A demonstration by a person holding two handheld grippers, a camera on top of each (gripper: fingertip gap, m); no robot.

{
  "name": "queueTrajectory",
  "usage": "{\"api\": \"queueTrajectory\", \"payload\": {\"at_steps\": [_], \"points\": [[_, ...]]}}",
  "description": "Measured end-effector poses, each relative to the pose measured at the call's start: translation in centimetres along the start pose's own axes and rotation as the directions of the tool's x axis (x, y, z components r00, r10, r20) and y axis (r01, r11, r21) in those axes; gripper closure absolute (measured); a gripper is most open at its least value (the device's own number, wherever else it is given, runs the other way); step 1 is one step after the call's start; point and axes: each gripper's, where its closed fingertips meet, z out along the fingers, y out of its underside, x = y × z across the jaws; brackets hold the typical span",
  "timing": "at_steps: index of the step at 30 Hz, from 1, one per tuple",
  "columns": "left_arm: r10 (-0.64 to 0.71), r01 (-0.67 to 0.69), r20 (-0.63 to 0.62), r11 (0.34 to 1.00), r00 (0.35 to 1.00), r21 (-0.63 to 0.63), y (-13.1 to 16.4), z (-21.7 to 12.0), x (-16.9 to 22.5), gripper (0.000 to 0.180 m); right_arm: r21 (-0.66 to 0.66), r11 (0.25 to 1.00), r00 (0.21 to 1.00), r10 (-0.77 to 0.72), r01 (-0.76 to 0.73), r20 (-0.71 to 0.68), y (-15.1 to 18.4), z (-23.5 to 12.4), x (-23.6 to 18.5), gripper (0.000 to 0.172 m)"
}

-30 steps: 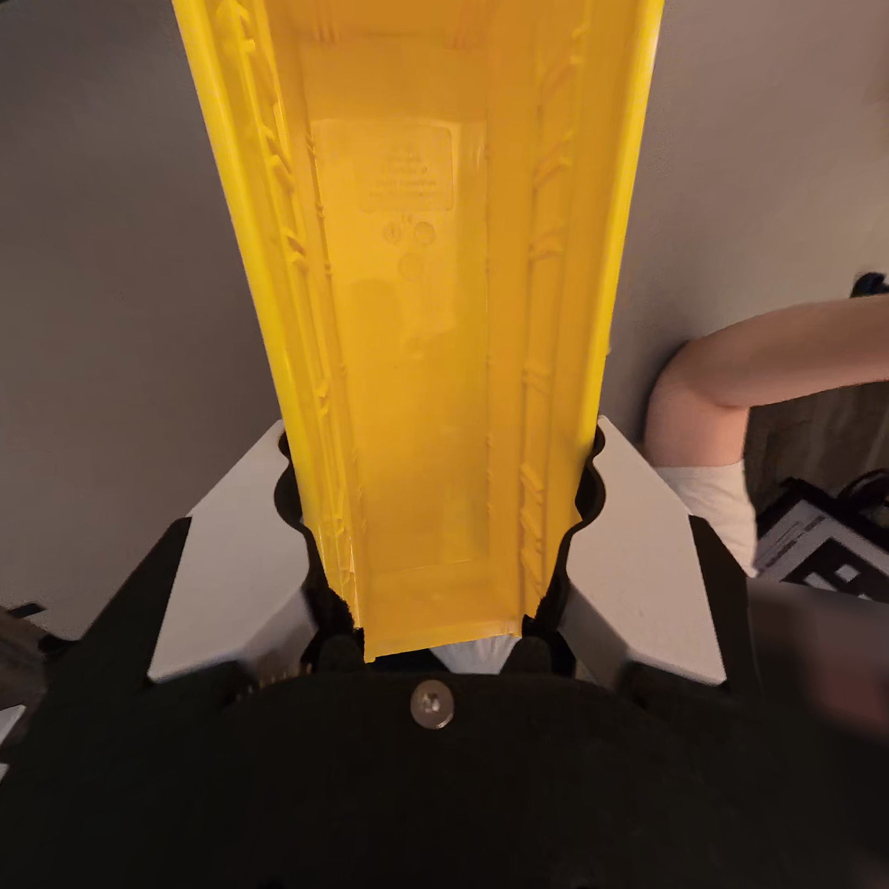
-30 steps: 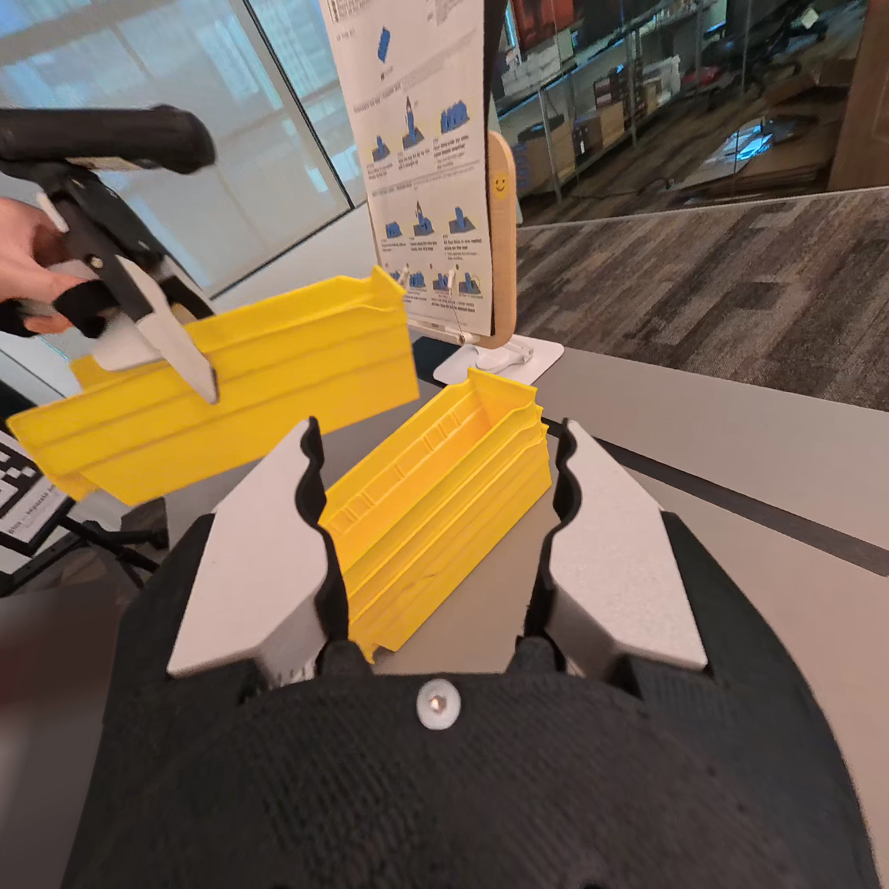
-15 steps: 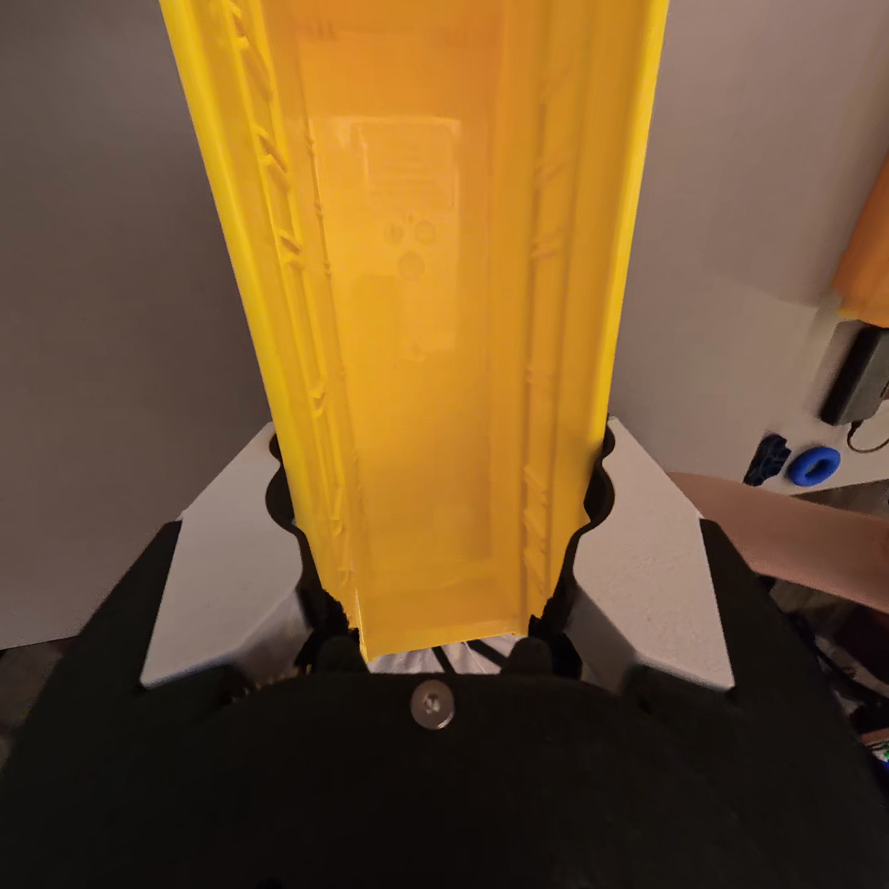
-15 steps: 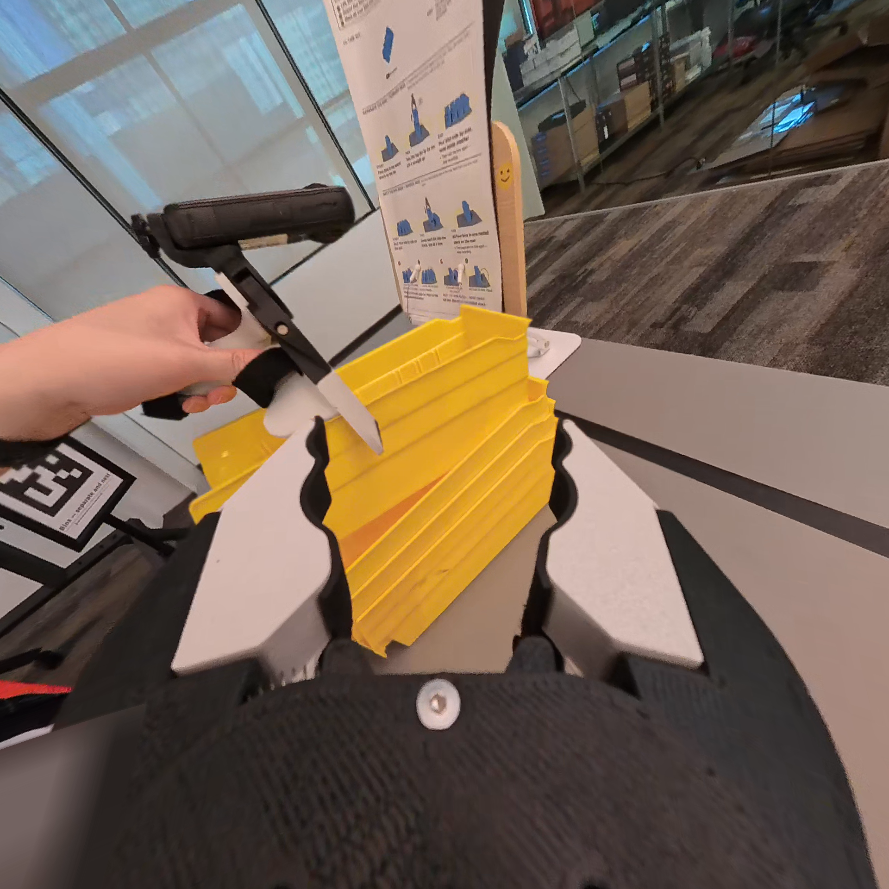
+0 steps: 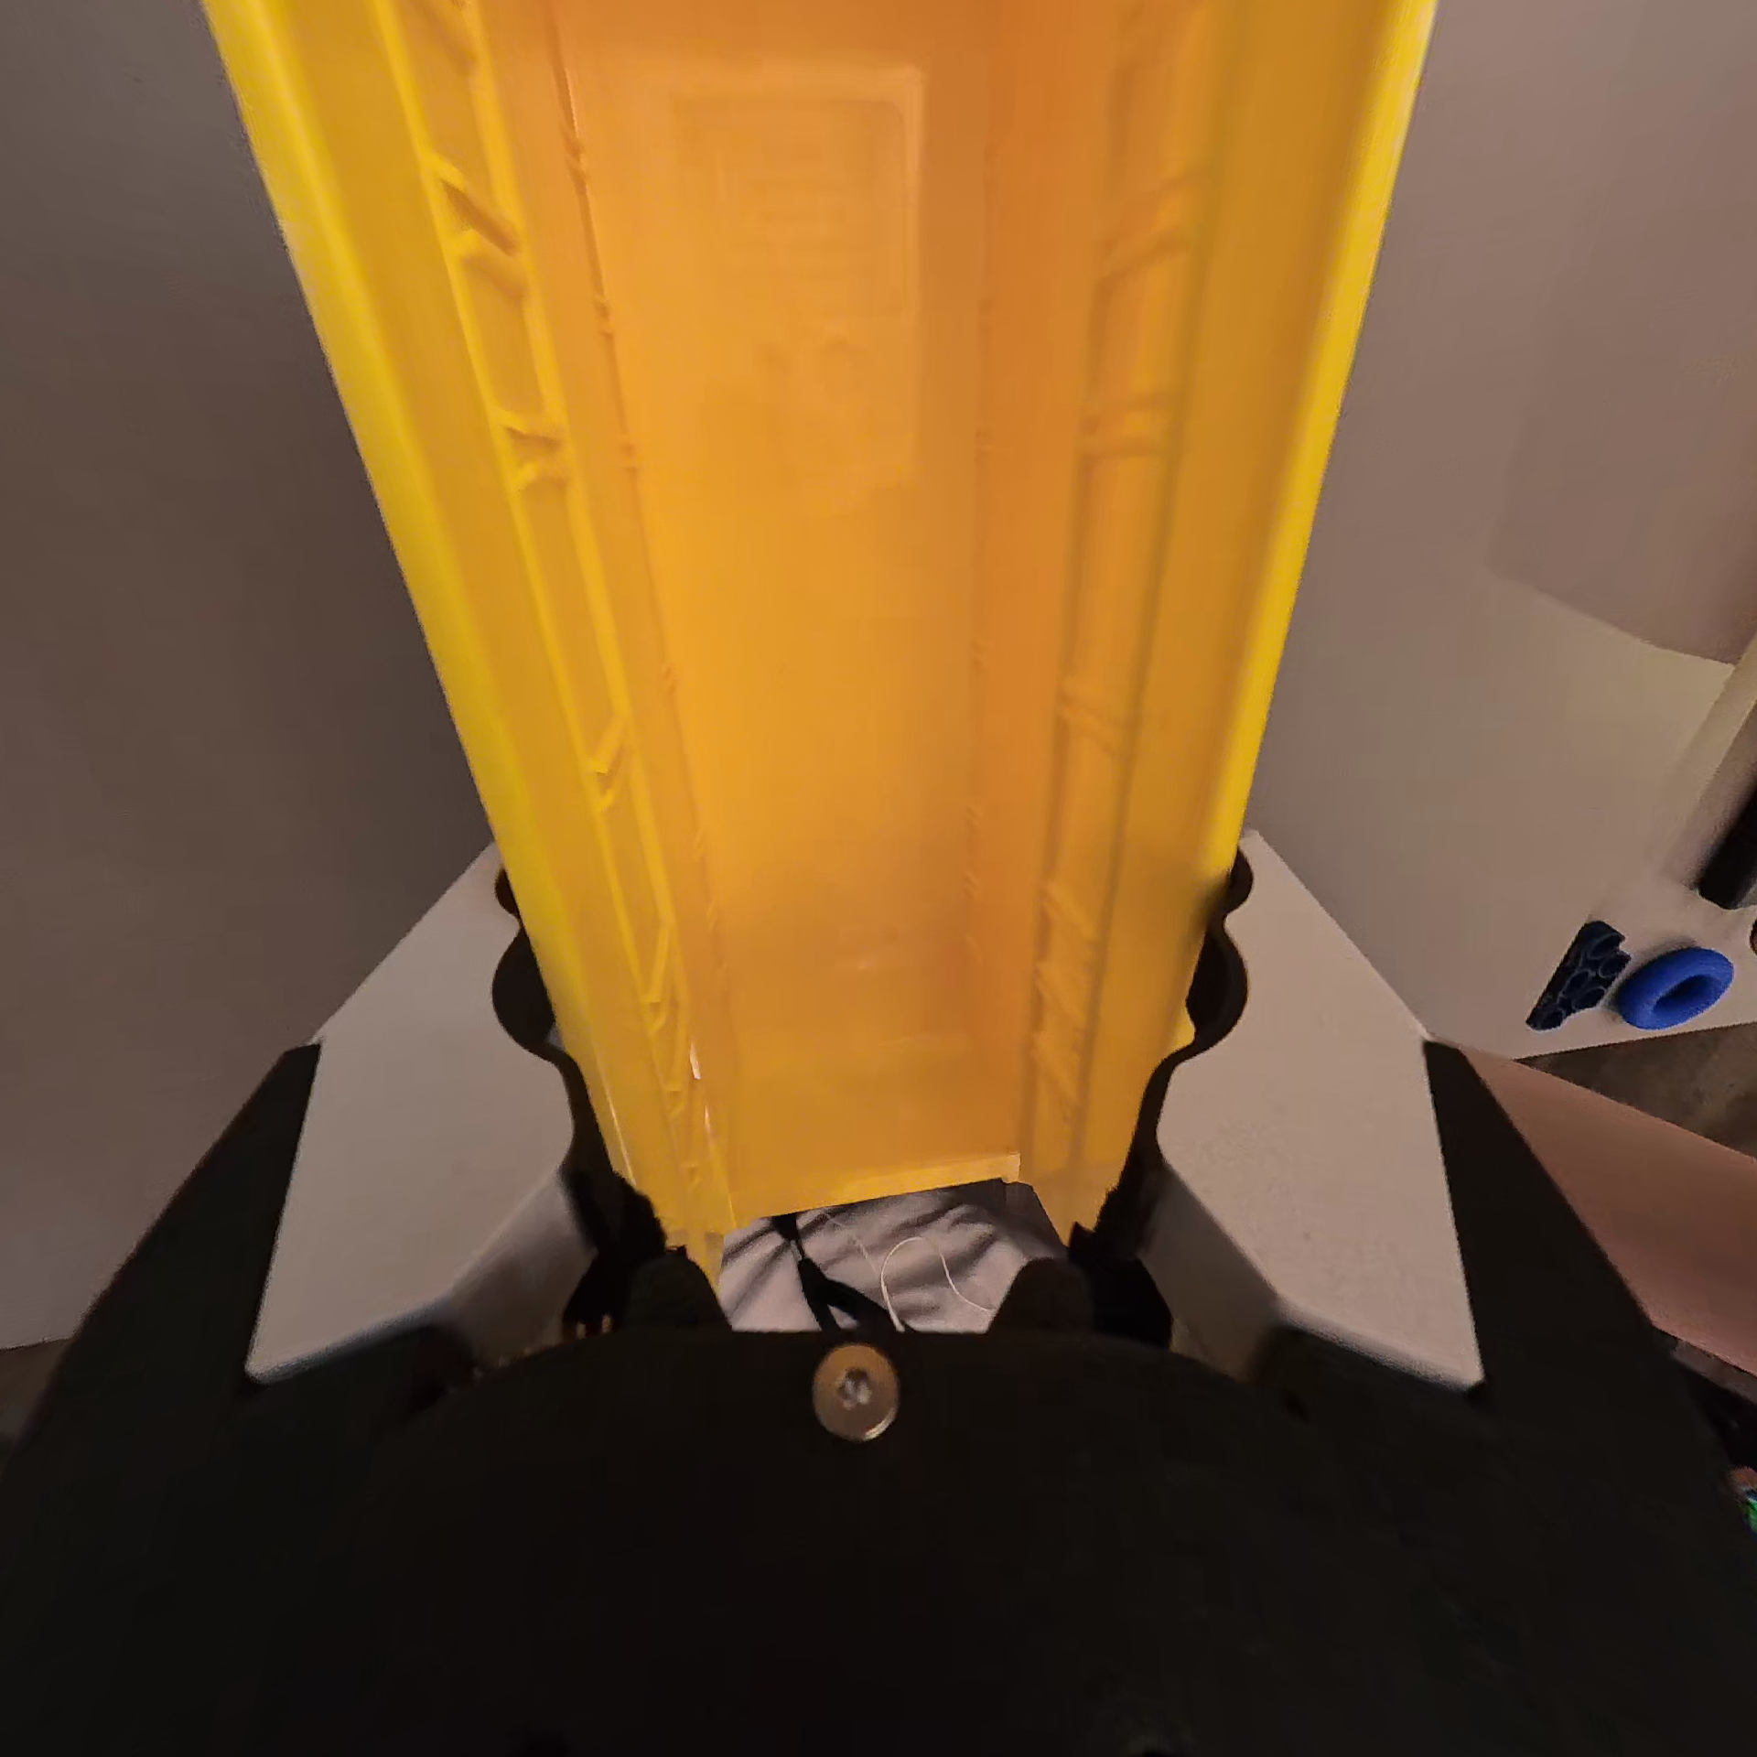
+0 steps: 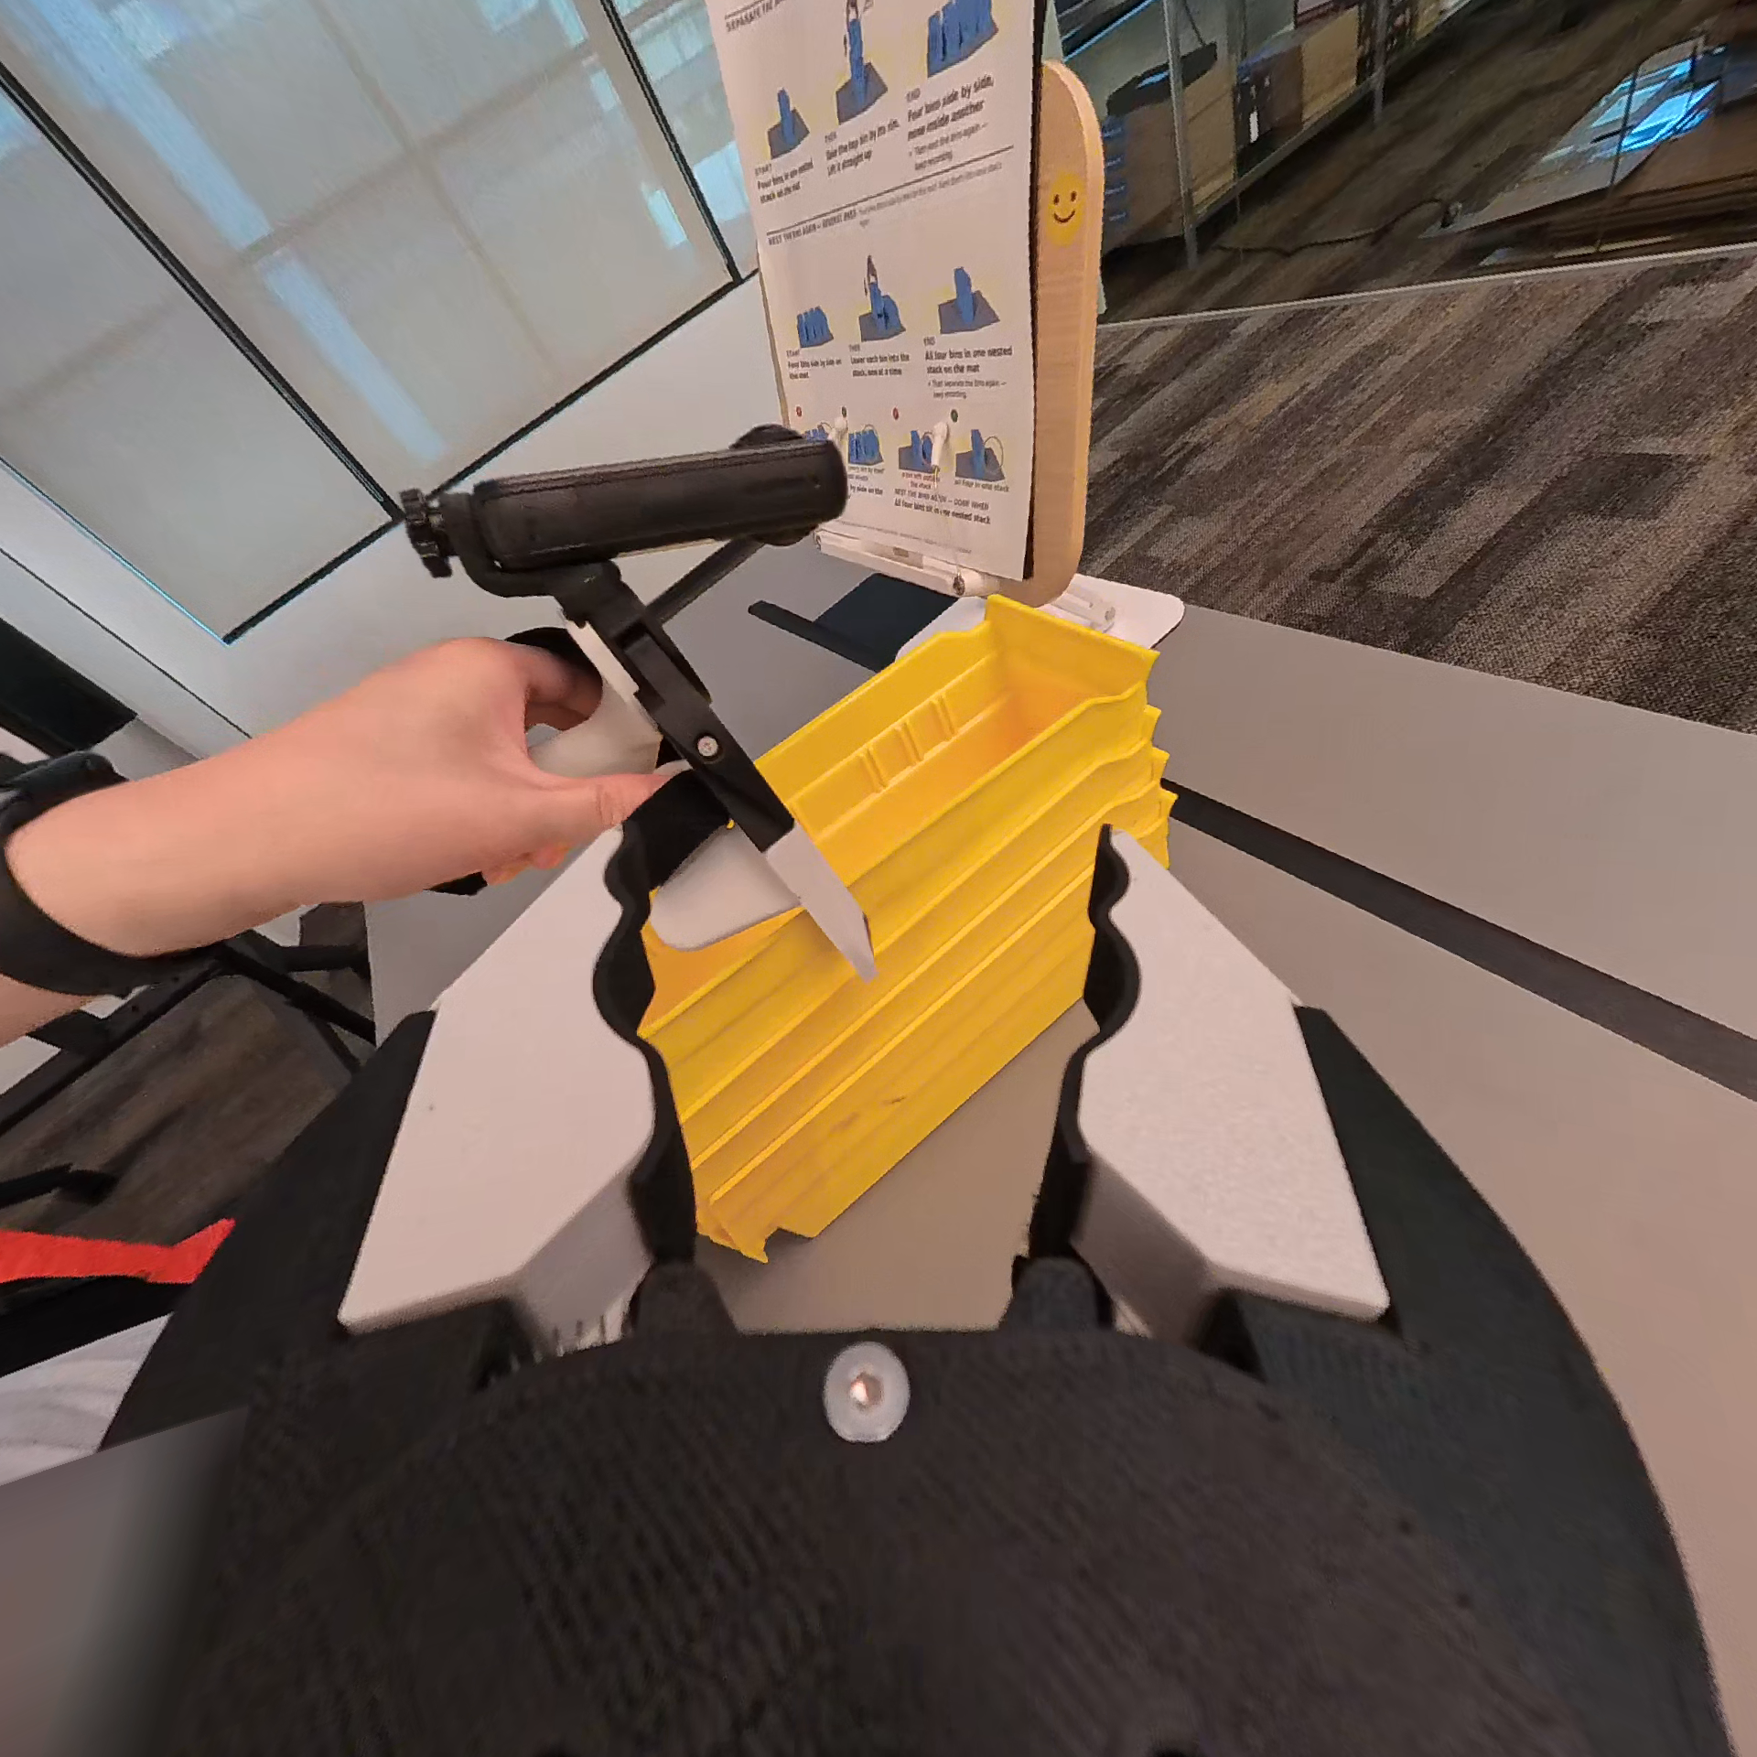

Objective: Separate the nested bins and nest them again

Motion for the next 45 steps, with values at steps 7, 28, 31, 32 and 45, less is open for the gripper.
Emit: {"api": "queueTrajectory", "payload": {"at_steps": [7,28,31,32,45], "points": [[0.125,-0.114,-0.097,0.987,0.987,0.112,-0.3,-6.2,-0.6,0.053,0.058,0.998,1.0,-0.007,0.009,-0.029,-1.1,-0.8,0.2,0.079],[0.714,-0.323,0.3,-0.109,0.633,0.94,14.0,-18.1,-19.4,0.1,-0.06,0.81,0.792,-0.583,0.583,-0.182,0.5,6.1,-11.0,0.116],[0.756,-0.316,0.319,-0.155,0.572,0.936,13.2,-19.3,-19.5,0.101,-0.305,0.657,0.655,-0.745,0.69,-0.124,-0.2,9.9,-8.6,0.115],[0.762,-0.313,0.34,-0.19,0.551,0.931,13.0,-20.1,-19.5,0.101,-0.364,0.621,0.647,-0.76,0.694,-0.064,-0.3,11.3,-8.0,0.115],[0.846,-0.018,0.091,-0.096,0.525,0.995,9.2,-25.0,-25.8,0.099,-0.869,0.165,0.534,-0.836,0.466,0.128,3.1,19.5,10.0,0.146]]}}
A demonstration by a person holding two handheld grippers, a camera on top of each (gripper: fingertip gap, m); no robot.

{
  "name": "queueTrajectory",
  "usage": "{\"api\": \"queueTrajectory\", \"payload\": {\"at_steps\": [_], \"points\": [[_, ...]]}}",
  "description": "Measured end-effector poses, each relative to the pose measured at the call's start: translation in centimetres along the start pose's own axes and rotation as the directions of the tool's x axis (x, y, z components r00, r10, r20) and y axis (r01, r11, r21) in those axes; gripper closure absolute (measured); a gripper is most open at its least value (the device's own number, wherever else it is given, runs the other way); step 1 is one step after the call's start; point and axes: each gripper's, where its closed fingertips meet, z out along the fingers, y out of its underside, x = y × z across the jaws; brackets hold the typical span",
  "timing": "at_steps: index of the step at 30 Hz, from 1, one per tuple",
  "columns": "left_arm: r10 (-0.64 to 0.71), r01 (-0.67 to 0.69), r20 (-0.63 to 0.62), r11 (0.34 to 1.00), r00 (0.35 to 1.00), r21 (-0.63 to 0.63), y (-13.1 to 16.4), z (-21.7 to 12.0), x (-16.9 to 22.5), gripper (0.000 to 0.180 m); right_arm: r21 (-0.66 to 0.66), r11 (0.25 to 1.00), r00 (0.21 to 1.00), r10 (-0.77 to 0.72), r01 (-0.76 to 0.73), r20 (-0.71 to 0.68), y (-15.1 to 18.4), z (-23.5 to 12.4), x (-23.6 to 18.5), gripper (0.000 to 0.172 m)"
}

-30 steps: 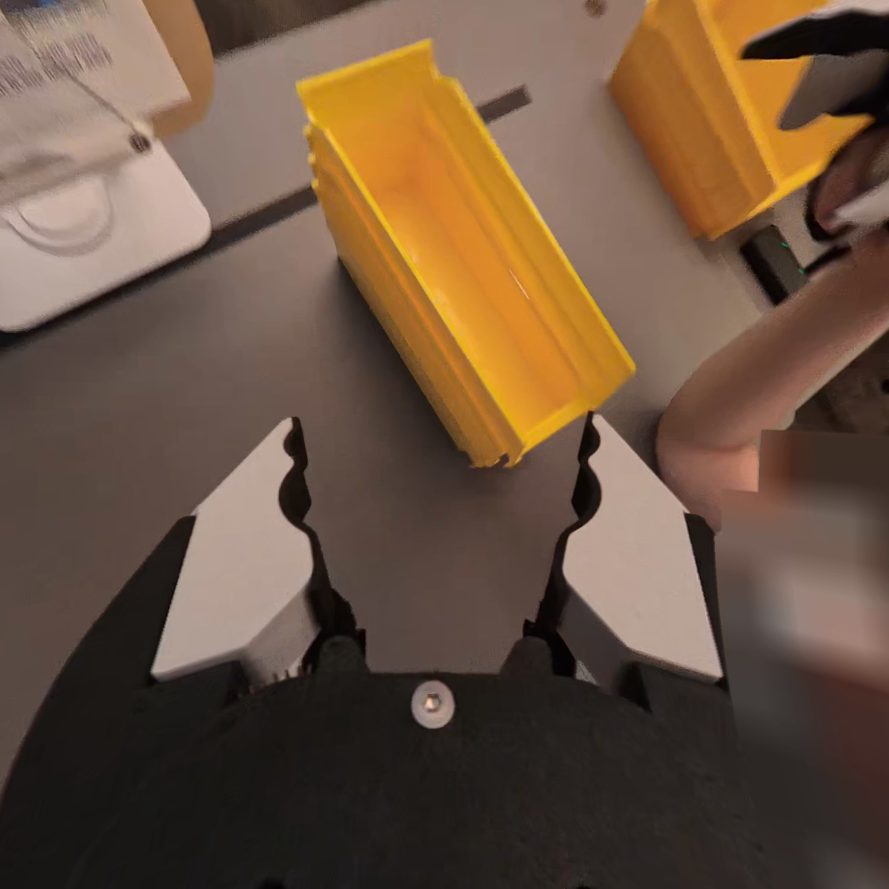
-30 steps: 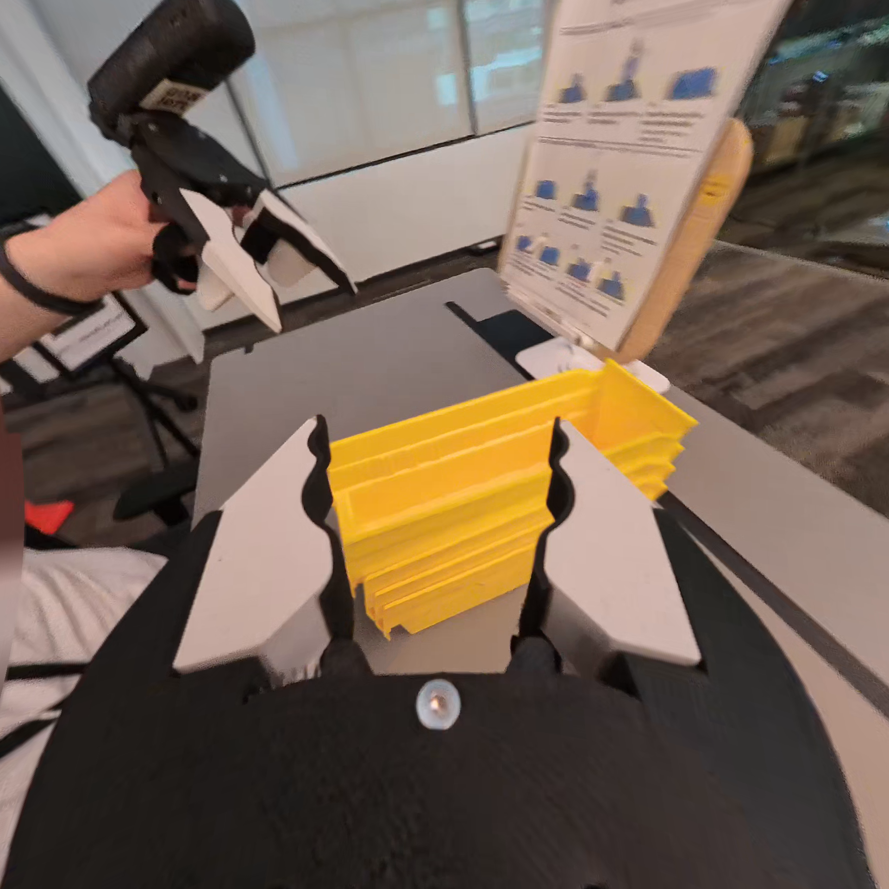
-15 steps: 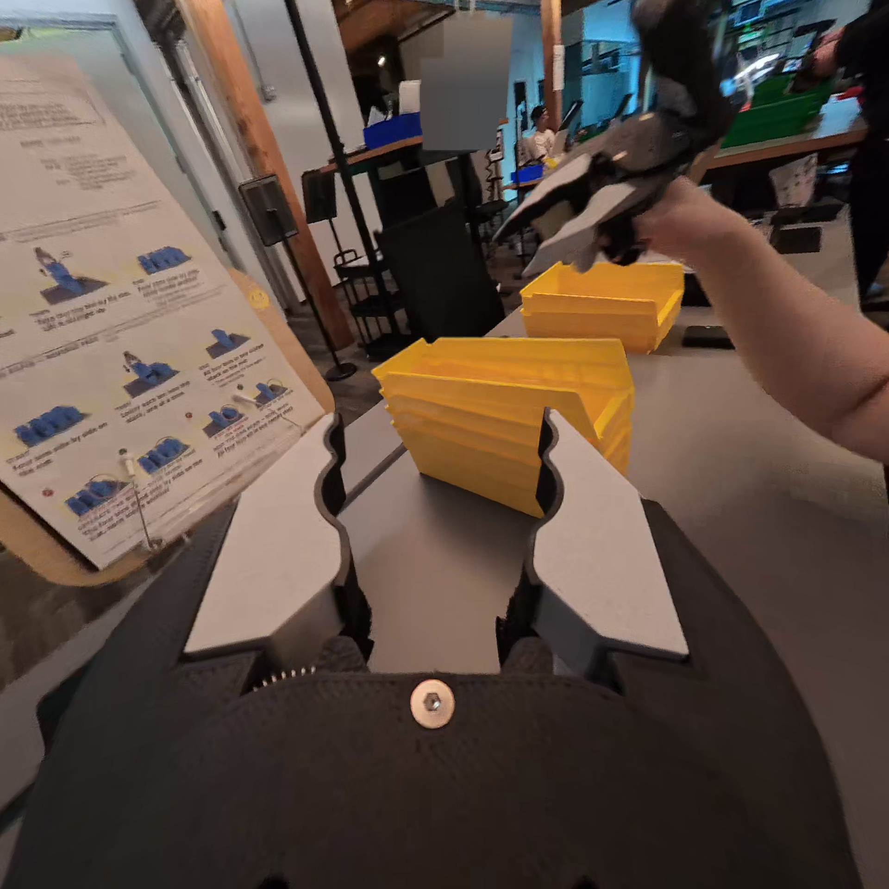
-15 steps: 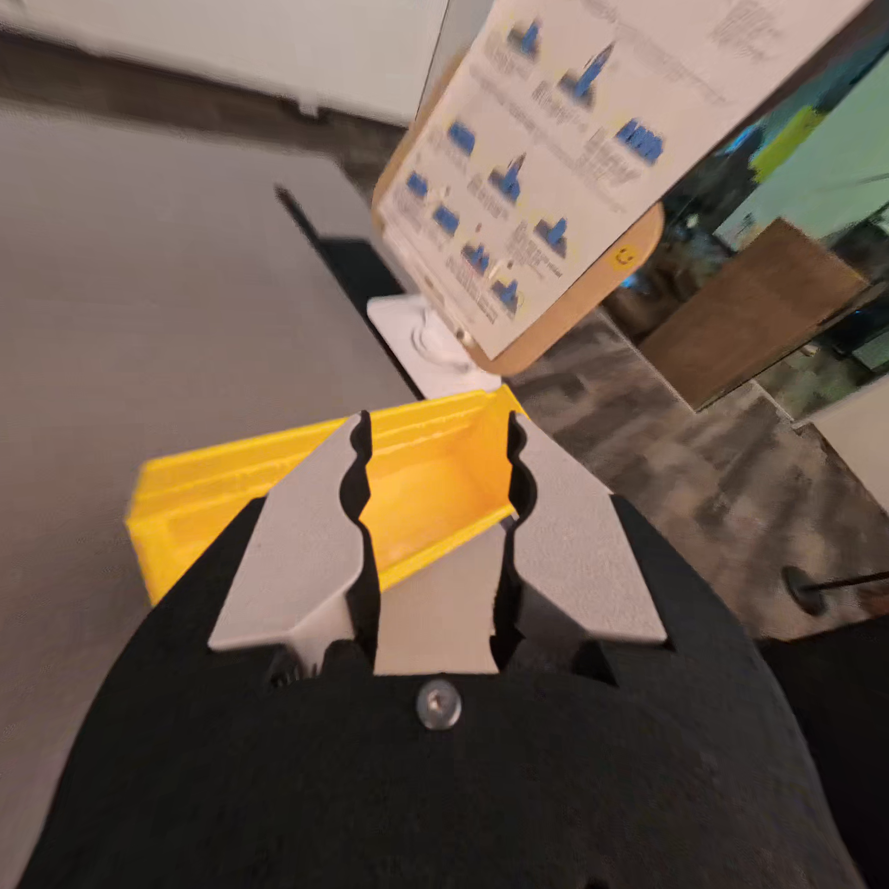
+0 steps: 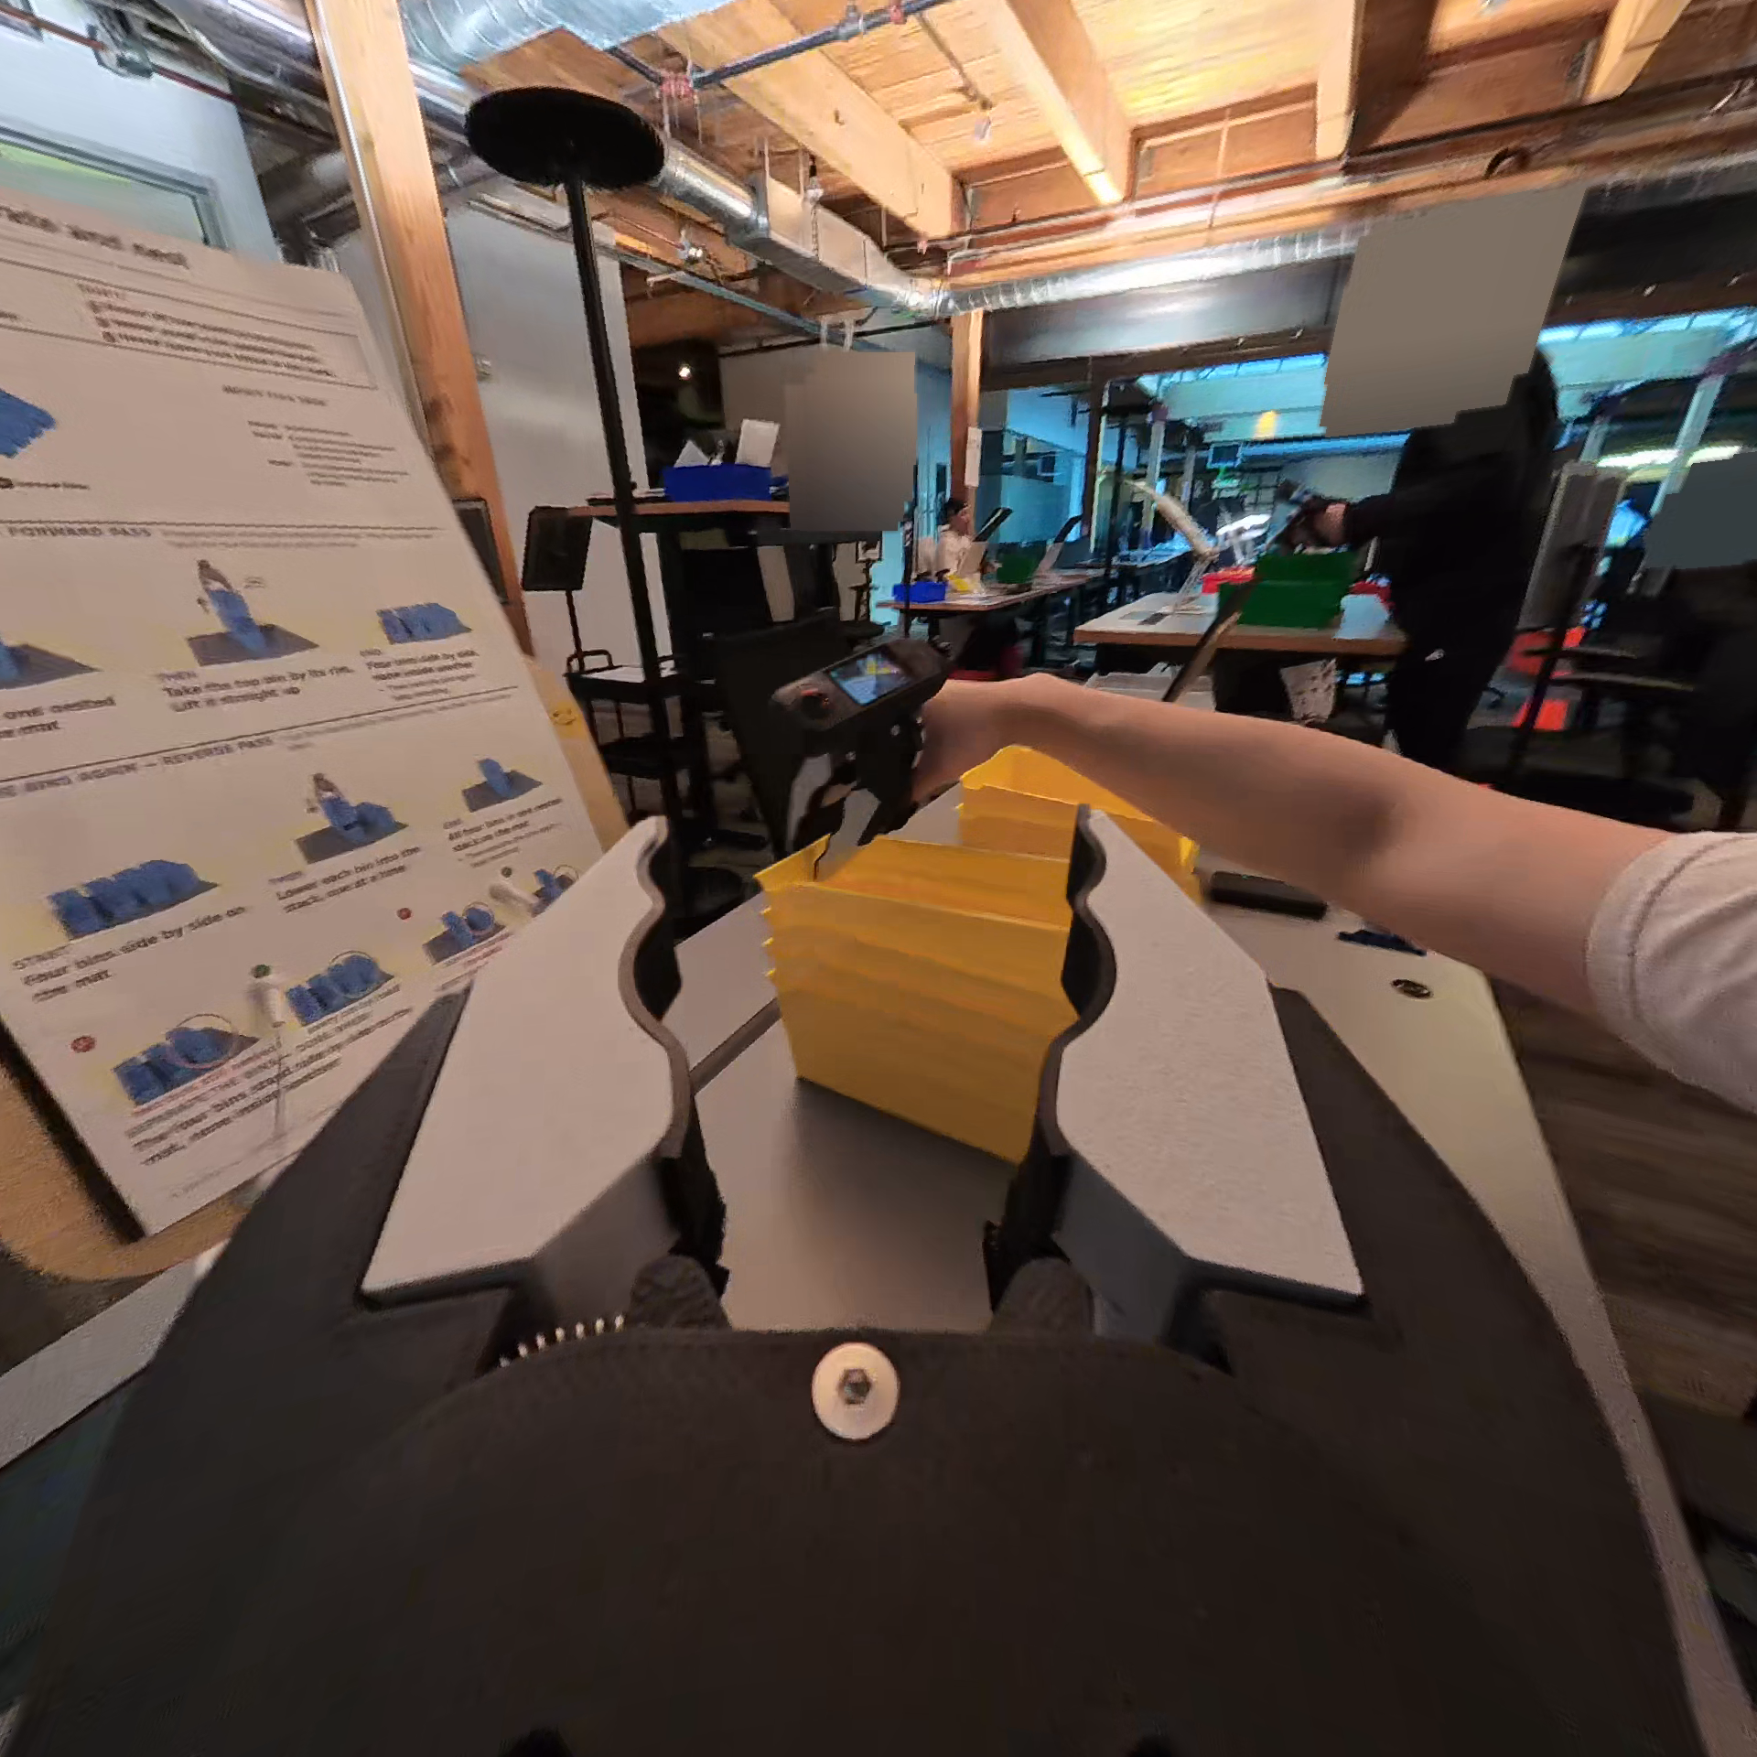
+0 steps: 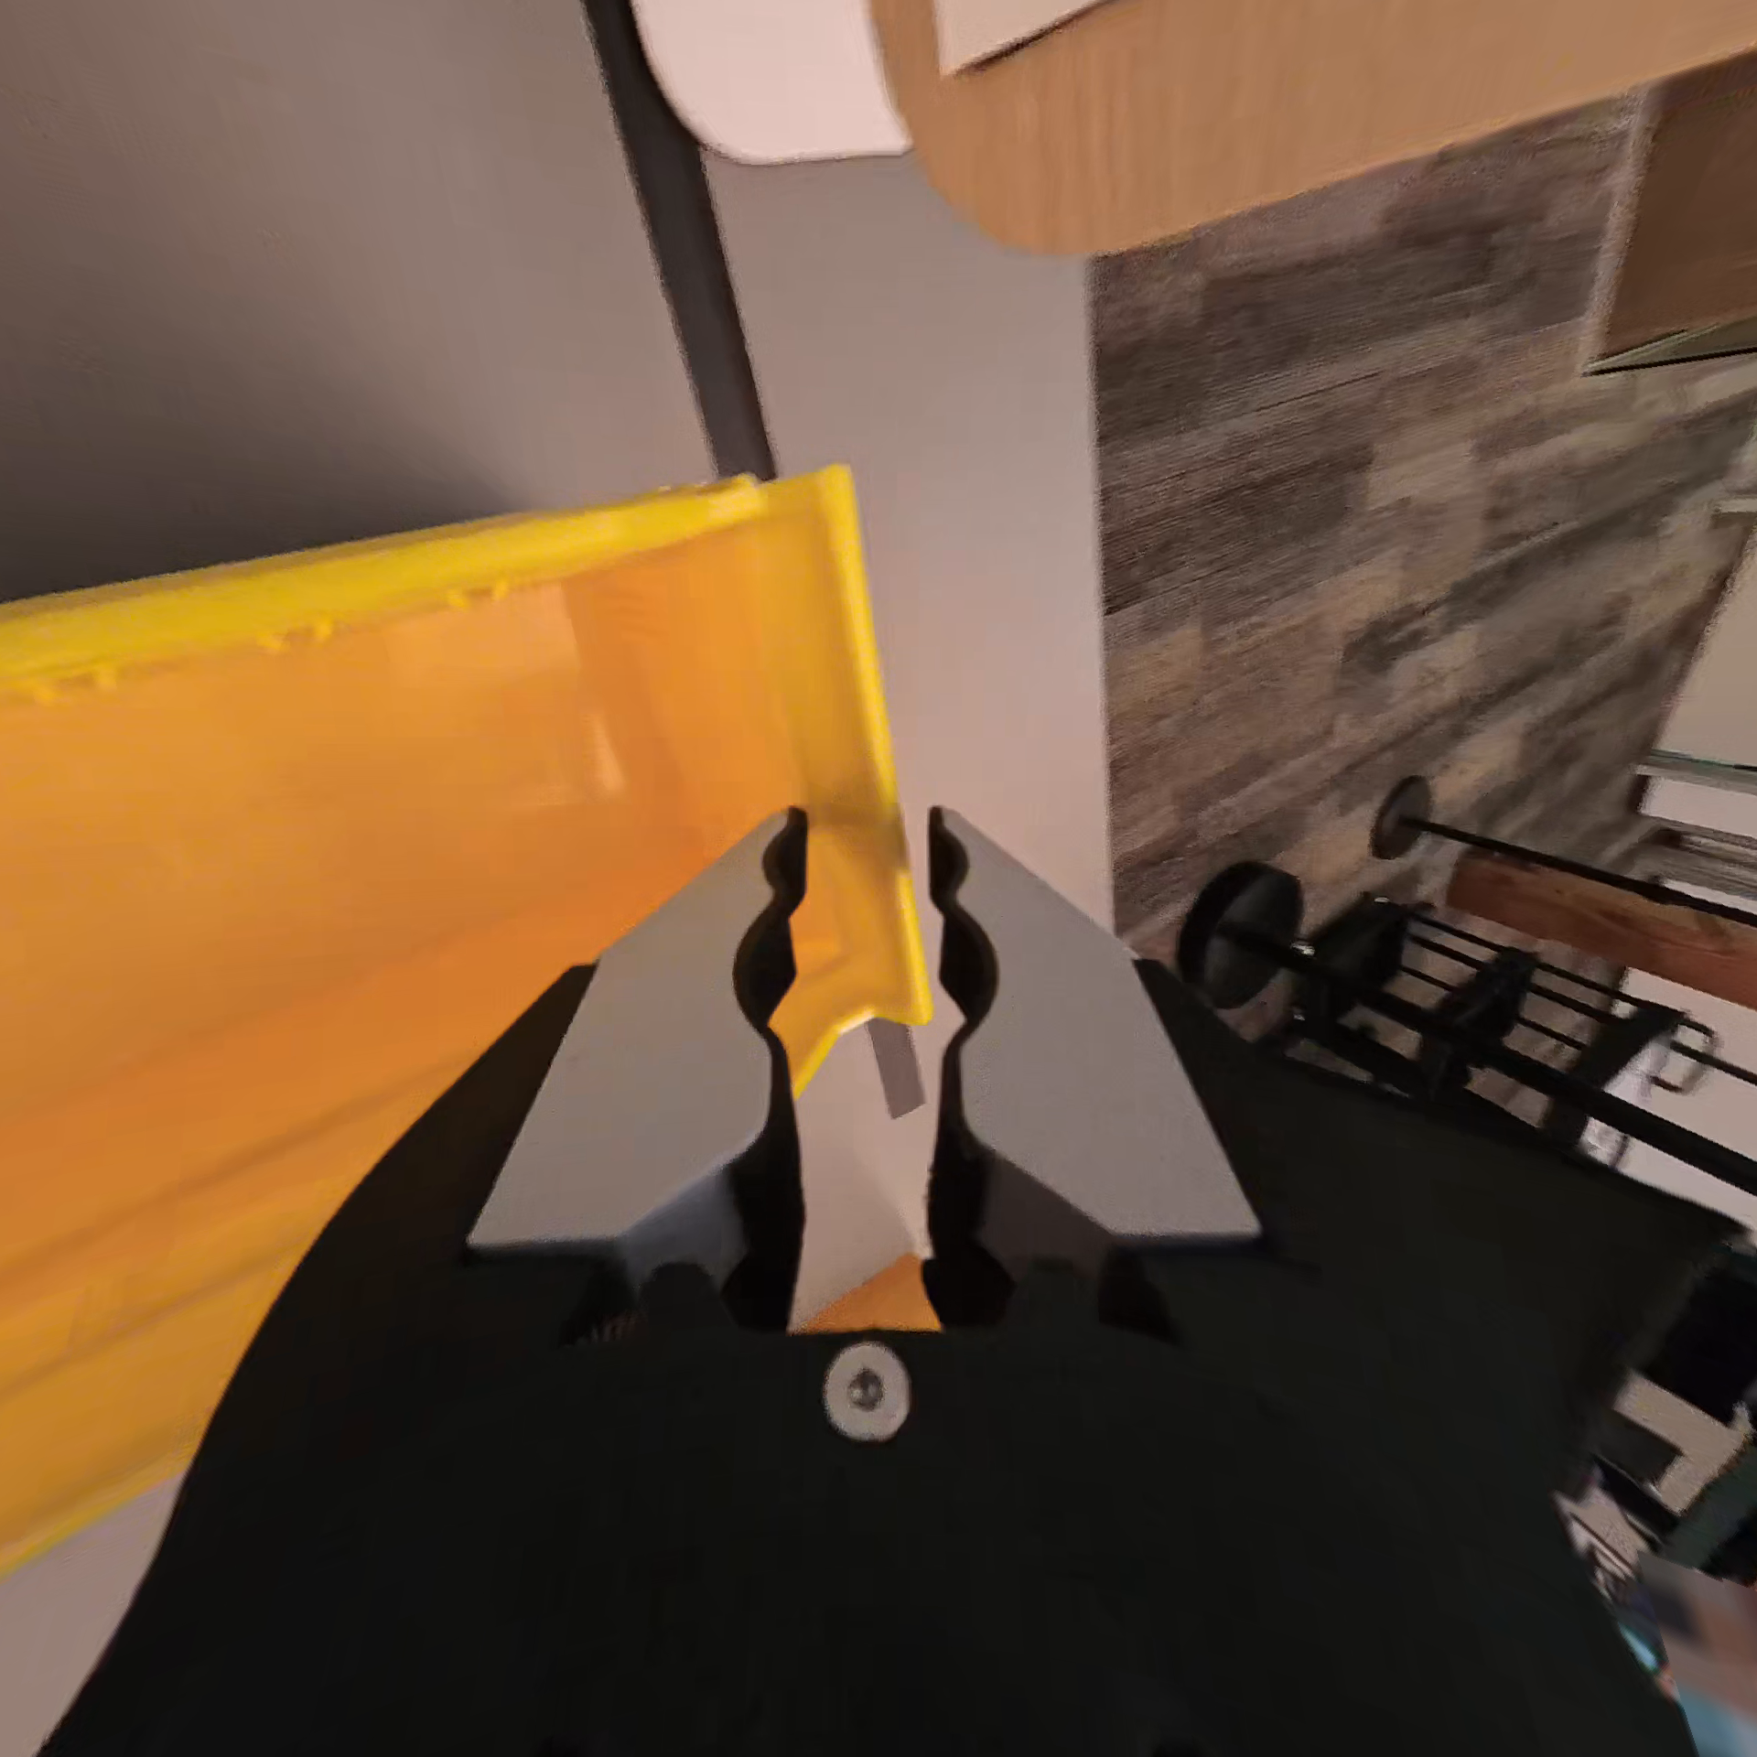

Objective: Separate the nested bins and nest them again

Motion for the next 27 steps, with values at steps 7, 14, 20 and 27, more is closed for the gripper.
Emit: {"api": "queueTrajectory", "payload": {"at_steps": [7,14,20,27], "points": [[-0.074,0.074,0.031,0.997,0.997,-0.004,0.2,-1.1,-2.9,0.101,-0.044,0.999,0.995,0.018,-0.014,0.099,0.0,-0.3,-0.1,0.156],[-0.094,0.094,0.001,0.996,0.996,-0.013,0.1,-1.3,-2.3,0.101,-0.051,0.997,0.994,0.067,-0.063,0.091,0.1,-0.7,0.1,0.142],[-0.1,0.1,-0.01,0.995,0.995,0.003,-0.5,-1.8,-1.8,0.098,0.006,0.952,0.951,0.306,-0.306,-0.046,1.3,-4.1,0.8,0.106],[-0.122,0.12,0.007,0.983,0.992,0.139,-3.9,-5.3,-1.8,0.098,0.258,0.603,0.648,0.748,-0.754,0.145,-1.5,-11.3,-5.1,0.065]]}}
